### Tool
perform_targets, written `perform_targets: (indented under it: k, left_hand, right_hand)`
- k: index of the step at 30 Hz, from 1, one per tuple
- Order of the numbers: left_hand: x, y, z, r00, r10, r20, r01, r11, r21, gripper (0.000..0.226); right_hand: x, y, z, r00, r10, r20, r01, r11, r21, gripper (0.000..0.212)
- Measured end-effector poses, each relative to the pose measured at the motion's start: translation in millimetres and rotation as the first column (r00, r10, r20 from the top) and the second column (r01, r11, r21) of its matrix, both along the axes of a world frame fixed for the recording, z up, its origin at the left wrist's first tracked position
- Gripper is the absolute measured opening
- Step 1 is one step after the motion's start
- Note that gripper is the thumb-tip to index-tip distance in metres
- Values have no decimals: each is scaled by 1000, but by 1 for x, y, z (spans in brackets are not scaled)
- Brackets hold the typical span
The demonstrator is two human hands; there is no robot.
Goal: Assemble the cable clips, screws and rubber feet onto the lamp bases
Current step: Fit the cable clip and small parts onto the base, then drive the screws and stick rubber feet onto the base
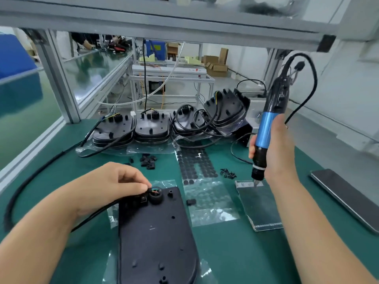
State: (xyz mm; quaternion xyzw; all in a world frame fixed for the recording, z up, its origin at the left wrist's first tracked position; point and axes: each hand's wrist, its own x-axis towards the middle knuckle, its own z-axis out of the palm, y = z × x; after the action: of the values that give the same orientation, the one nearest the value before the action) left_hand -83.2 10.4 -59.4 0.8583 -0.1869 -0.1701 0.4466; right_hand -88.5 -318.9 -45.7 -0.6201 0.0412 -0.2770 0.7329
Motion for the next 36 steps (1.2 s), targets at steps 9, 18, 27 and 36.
perform_targets:
  k: [9, 18, 27, 36]
  left_hand:
    - [14, -75, 10, 949, -44, 313, -75, 931, 358, 13]
    - [56, -124, -6, 952, -226, 208, 39, 760, 649, 74]
    - [65, -121, -11, 942, -187, 278, -5, 822, 570, 39]
    - [67, -113, -9, 978, 49, 203, -127, 910, 394, 11]
  right_hand:
    - [12, -16, -21, 984, -168, -53, 165, 985, -53, 43]
    - [14, -35, -47, 926, -330, -186, 295, 936, -193, 47]
    - [6, -22, -35, 666, -738, -106, 468, 525, -711, 56]
    - [6, 49, -42, 911, 83, -405, -413, 148, -899, 55]
